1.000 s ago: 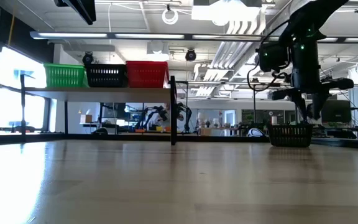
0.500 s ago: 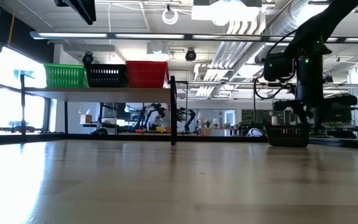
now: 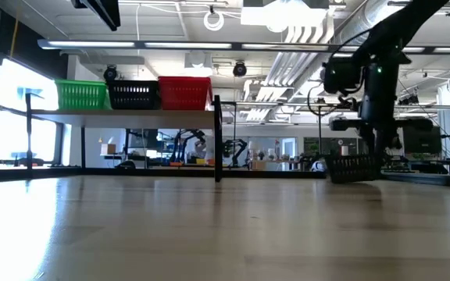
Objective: Stack baskets on shelf by color
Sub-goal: Stack the black bin on top of the black bin on the shelf
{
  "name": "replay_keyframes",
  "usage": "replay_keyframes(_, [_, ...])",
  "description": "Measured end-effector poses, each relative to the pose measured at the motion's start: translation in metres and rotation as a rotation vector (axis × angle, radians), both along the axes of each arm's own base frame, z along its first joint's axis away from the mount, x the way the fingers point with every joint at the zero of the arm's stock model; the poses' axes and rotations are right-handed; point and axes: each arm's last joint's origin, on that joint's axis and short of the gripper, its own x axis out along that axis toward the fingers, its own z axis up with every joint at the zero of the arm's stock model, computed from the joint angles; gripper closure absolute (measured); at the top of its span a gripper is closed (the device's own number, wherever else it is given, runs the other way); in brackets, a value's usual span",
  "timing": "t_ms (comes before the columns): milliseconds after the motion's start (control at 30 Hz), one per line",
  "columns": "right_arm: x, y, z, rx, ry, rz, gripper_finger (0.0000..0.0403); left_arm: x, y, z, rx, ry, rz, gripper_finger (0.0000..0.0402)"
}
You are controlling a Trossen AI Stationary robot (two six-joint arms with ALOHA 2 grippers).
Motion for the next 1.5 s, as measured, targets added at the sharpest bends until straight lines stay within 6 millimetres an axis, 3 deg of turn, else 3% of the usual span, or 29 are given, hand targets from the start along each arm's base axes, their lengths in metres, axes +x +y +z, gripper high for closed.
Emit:
replay_keyframes(300, [0.034, 0.027, 0.052, -0.085, 0.029, 0.109, 0.0401, 0.004, -0.011, 0.000, 0.001, -0.004, -0.064, 0.0315])
replay_keyframes(500, [0.055, 0.055, 0.087, -0.155, -0.043, 0.179, 0.0402, 0.016, -0.024, 0.004, 0.028, -0.097, -0.152, 0.0315])
replay_keyframes(633, [0.065, 0.076, 0.100, -0.174, -0.112, 0.223, 0.0402, 0.023, -0.034, 0.007, 0.047, -0.149, -0.227, 0.0315])
replay_keyframes(867, [0.078, 0.117, 0.104, -0.168, -0.255, 0.258, 0.0402, 0.035, -0.054, 0.007, 0.048, -0.190, -0.325, 0.0315])
replay_keyframes(1167, [0.098, 0.166, 0.104, -0.206, -0.460, 0.347, 0.0403, 0.067, -0.085, -0.006, 0.060, -0.179, -0.495, 0.0315])
replay_keyframes(1500, [0.126, 0.191, 0.099, -0.273, -0.596, 0.456, 0.0403, 0.105, -0.125, -0.039, 0.088, -0.088, -0.562, 0.0315])
